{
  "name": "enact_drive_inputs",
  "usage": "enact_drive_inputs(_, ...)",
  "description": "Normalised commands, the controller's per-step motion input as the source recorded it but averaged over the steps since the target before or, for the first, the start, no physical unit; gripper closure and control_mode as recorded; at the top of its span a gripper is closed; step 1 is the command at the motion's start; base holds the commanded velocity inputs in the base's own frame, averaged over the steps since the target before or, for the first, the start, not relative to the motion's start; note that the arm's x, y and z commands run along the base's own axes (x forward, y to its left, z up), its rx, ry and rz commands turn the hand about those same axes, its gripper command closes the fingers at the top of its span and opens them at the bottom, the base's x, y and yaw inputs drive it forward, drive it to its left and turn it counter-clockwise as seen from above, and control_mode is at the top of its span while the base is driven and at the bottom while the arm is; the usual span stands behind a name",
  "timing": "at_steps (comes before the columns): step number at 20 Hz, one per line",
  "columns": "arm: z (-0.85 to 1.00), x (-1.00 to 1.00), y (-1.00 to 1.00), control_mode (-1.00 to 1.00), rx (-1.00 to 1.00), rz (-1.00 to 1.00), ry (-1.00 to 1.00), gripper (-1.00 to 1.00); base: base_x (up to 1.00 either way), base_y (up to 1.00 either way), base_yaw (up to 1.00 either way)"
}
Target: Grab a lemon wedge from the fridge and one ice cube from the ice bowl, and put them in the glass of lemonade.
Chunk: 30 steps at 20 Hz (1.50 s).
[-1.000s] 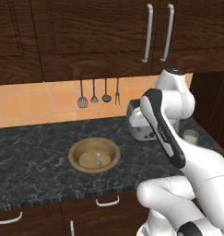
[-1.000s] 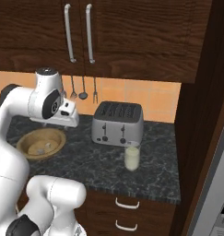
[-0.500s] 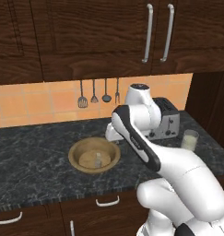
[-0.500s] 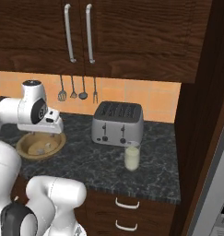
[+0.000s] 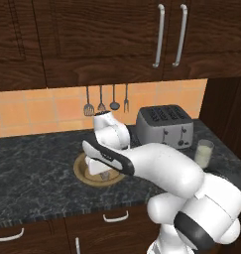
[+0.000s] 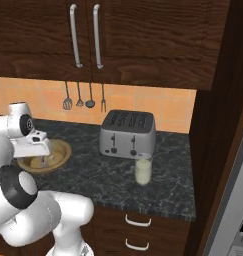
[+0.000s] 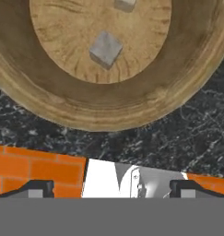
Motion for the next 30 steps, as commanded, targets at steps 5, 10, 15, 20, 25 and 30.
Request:
enact_drive_inputs(5,-0.23,0.38,0.05,-1.0,0.04,0.0,0.07,-1.0,0.0,0.0,0.0)
enact_drive_inputs(10,-0.36,0.68,0.0,-1.0,0.04,0.0,0.04,-1.0,0.0,0.0,0.0)
enact_drive_inputs(15,-0.57,0.5,0.03,-1.0,0.0,0.02,0.12,-1.0,0.0,0.0,0.0)
enact_drive_inputs(20,-0.48,0.0,0.06,-1.0,0.0,0.09,0.03,-1.0,0.0,0.0,0.0)
enact_drive_inputs(25,-0.09,0.0,0.01,-1.0,0.0,0.16,0.01,-1.0,0.0,0.0,0.0)
enact_drive_inputs(30,-0.03,0.07,0.14,-1.0,0.0,0.11,0.02,-1.0,0.0,0.0,0.0)
